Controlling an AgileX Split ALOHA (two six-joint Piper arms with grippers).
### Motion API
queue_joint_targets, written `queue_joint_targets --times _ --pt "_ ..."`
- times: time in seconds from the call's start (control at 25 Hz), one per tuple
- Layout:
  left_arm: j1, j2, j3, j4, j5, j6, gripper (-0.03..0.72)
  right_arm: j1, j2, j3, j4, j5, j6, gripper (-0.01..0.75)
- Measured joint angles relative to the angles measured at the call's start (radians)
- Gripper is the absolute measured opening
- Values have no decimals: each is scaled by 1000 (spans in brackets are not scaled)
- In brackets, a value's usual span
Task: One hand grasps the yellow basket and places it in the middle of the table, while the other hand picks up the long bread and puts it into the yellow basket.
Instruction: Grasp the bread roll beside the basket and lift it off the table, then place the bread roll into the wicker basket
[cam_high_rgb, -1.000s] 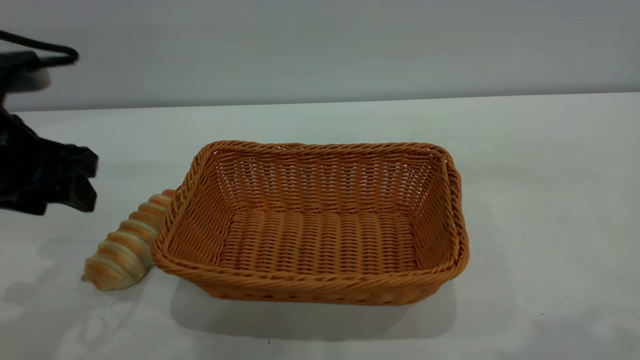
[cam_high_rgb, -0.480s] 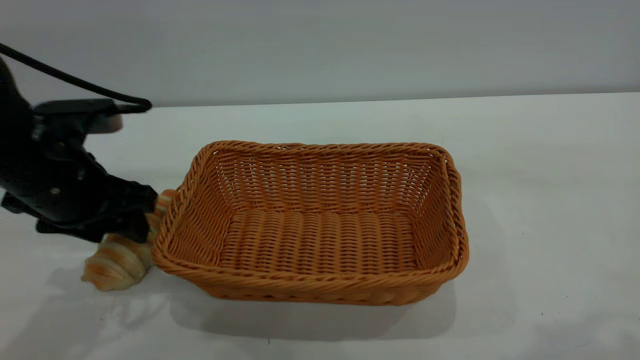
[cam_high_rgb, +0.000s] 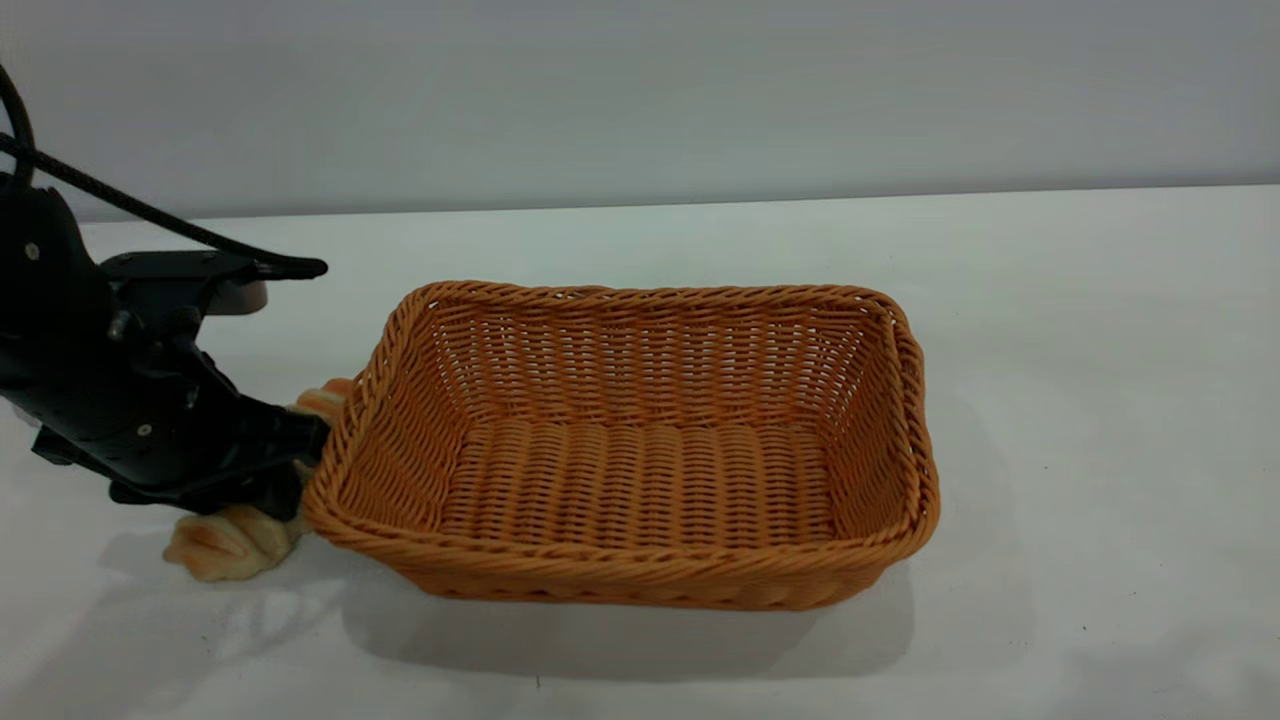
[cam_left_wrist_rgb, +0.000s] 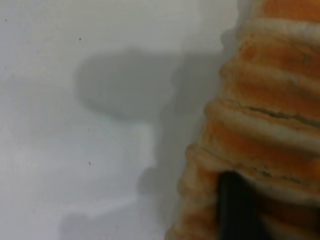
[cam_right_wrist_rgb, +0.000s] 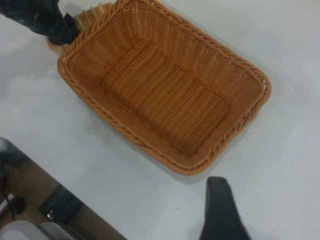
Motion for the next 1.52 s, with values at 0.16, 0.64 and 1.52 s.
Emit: queue_joint_targets --times 0.16,0.64,1.52 --pt "0 3 0 0 -7 2 103 0 0 0 0 0 0 531" --pt "-11 -283 1 0 138 26 78 0 0 0 0 1 0 531" --pt "-366 -238 -190 0 142 -20 78 0 -11 0 30 2 -22 531"
